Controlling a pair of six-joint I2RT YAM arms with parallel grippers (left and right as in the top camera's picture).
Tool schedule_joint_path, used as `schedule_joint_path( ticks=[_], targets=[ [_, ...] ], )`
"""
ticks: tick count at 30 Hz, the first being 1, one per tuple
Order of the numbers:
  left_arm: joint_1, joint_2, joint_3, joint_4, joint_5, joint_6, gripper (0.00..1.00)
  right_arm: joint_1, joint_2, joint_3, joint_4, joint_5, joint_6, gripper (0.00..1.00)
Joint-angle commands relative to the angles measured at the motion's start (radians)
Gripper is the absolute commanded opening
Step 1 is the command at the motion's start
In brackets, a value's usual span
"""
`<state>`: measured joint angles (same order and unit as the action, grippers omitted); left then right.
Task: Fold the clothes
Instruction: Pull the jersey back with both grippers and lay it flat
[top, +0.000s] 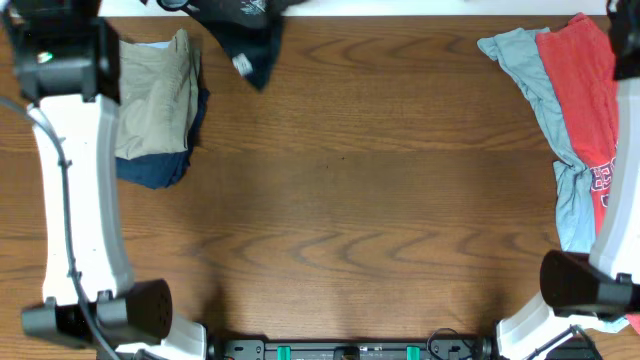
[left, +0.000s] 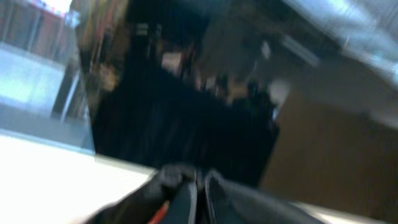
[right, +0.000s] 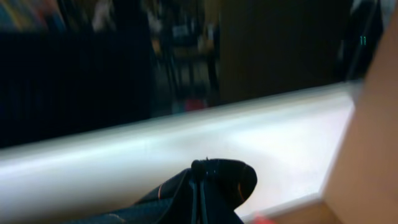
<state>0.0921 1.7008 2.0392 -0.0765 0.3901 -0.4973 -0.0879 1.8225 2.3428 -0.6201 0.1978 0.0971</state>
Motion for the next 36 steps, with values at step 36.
schedule_joint_path(
  ticks=[36],
  targets=[
    [0.008,-0.008,-0.764,-1.439,-0.004,0.418,0.06,-0.023,0.017,-0.882,-0.982,-0.029,0.255,0.01]
  ],
)
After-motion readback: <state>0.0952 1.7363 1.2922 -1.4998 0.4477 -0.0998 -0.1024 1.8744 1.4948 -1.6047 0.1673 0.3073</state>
